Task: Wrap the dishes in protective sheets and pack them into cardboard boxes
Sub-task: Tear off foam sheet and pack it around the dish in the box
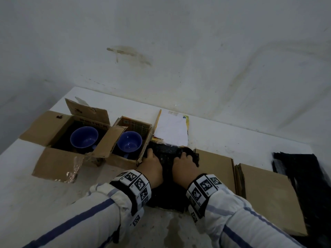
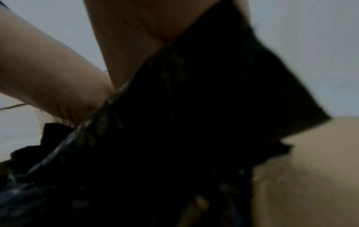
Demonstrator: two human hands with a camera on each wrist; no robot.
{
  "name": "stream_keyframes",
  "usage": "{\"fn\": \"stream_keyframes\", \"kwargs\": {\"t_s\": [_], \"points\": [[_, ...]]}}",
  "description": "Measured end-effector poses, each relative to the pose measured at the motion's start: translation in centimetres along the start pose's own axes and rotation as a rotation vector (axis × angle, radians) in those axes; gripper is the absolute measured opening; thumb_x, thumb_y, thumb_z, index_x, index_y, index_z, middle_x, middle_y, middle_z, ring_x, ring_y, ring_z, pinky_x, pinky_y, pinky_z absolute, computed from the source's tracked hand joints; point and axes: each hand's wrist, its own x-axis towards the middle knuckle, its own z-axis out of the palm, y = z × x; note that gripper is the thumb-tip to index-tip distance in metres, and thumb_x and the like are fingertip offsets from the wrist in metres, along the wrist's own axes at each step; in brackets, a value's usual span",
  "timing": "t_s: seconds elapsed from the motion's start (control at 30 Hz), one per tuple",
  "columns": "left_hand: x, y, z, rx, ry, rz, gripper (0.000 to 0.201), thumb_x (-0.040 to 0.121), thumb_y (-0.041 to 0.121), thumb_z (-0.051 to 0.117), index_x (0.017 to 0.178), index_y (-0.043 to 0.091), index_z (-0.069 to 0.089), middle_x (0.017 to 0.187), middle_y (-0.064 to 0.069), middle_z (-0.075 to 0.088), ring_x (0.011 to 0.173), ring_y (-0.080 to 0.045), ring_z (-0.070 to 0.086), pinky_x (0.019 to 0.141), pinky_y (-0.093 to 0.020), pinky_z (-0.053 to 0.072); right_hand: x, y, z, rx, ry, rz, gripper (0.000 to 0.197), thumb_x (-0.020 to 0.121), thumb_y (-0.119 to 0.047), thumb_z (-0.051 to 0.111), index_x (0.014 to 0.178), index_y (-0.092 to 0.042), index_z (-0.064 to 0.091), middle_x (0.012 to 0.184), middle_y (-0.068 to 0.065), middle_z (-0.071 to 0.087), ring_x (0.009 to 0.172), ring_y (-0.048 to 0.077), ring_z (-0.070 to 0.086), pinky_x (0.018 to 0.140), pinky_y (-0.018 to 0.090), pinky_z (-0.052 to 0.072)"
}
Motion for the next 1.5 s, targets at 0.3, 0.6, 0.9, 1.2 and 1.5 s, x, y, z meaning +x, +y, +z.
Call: {"fn": "stream_keyframes", "kwargs": {"t_s": [0.3, 0.6, 0.9, 1.2, 1.5], "points": [[0.2, -0.2, 0.9, -0.080, 0.096, 0.021, 0.088, 0.088, 0.024, 0.059, 0.150, 0.010, -0.002, 0.151, -0.010, 0.010, 0.131, -0.036, 0.032, 0.105, -0.040, 0.034, 1.4, 0.5, -1.2, 0.089, -0.176, -0.123, 0.044, 0.095, -0.018, 0.048, 0.133, 0.000, 0.035, 0.142, 0.017, 0.029, 0.143, 0.036, 0.009, 0.113, 0.044, 0.028], [0.6, 0.4, 0.5, 0.054, 0.055, -0.052, 0.082, 0.093, 0.028, 0.053, 0.147, -0.002, 0.000, 0.150, -0.017, 0.017, 0.132, -0.035, 0.032, 0.108, -0.039, 0.030, 2.0, 0.4, -1.1, 0.181, -0.091, -0.077, 0.037, 0.088, -0.012, 0.056, 0.122, -0.009, 0.042, 0.132, 0.019, 0.030, 0.101, 0.035, 0.055, 0.088, 0.037, 0.046], [0.9, 0.7, 1.1, 0.069, 0.085, -0.089, 0.086, 0.090, 0.030, 0.057, 0.148, -0.001, 0.001, 0.146, -0.017, 0.023, 0.129, -0.034, 0.035, 0.107, -0.039, 0.031, 0.5, 1.4, -2.8, 0.206, -0.124, -0.161, 0.043, 0.088, -0.006, 0.055, 0.129, -0.007, 0.041, 0.127, 0.017, 0.046, 0.101, 0.030, 0.052, 0.082, 0.035, 0.045], [0.1, 0.4, 0.6, -0.078, 0.043, -0.051, 0.094, 0.088, 0.025, 0.061, 0.150, 0.010, -0.008, 0.155, -0.013, 0.005, 0.138, -0.038, 0.022, 0.111, -0.046, 0.031, -3.1, 2.9, -1.0, -0.329, -0.191, -0.211, 0.084, 0.085, -0.033, 0.066, 0.149, -0.013, 0.015, 0.154, 0.019, 0.015, 0.140, 0.036, 0.023, 0.114, 0.053, 0.013], [-2.0, -0.4, 1.3, 0.044, 0.073, 0.021, 0.092, 0.086, 0.036, 0.061, 0.149, 0.004, 0.002, 0.155, -0.017, 0.012, 0.140, -0.034, 0.019, 0.113, -0.041, 0.025, -3.2, 0.1, 2.4, -0.389, -0.051, -0.144, 0.067, 0.098, -0.029, 0.039, 0.151, -0.006, 0.005, 0.151, 0.034, 0.009, 0.141, 0.045, 0.014, 0.116, 0.050, 0.014]]}}
